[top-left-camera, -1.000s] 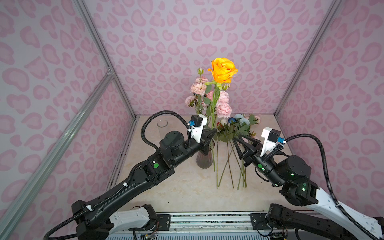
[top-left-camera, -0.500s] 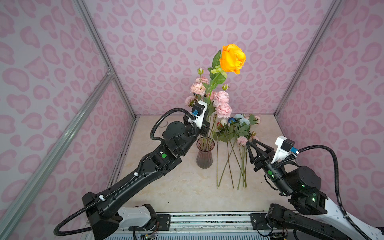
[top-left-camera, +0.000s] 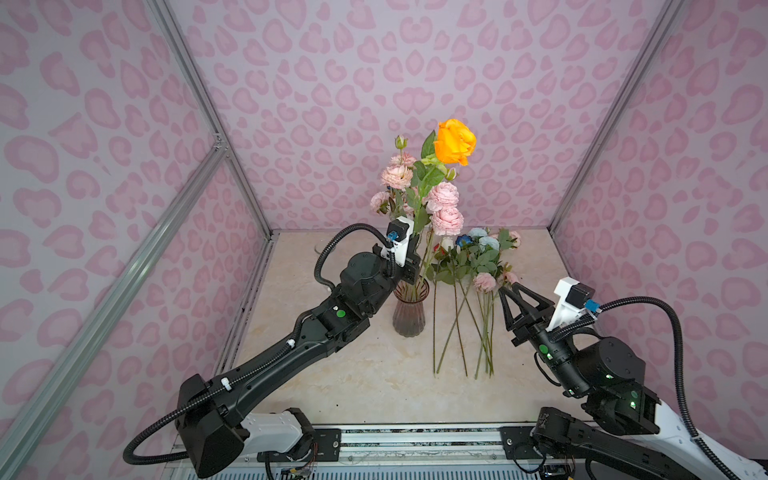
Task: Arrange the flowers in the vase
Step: 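Lower the orange rose stem into the vase with the left gripper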
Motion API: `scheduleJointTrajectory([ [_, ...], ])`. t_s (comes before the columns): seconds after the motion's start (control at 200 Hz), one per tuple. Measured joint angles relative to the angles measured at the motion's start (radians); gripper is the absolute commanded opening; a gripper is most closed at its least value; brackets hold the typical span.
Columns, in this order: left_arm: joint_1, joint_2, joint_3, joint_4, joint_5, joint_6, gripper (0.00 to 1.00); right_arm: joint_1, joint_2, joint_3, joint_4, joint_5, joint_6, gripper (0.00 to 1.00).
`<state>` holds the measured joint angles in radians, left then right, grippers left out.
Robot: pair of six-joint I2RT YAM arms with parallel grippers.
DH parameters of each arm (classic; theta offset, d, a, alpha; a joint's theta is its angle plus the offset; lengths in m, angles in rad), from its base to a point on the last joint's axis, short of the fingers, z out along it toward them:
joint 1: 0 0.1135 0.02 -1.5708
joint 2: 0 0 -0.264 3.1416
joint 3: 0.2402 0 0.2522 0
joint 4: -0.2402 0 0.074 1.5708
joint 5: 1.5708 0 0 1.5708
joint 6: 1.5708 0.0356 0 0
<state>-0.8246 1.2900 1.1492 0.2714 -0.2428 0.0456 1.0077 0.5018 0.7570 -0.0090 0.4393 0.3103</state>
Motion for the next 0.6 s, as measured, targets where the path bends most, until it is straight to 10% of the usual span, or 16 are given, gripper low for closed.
scheduleJointTrajectory([
  [0.6,0.001,0.039,-0.101,-0.017,0.008,-0.024,0.03,-0.011,0.002,-0.029,-0.008,0.016,0.001,0.43],
])
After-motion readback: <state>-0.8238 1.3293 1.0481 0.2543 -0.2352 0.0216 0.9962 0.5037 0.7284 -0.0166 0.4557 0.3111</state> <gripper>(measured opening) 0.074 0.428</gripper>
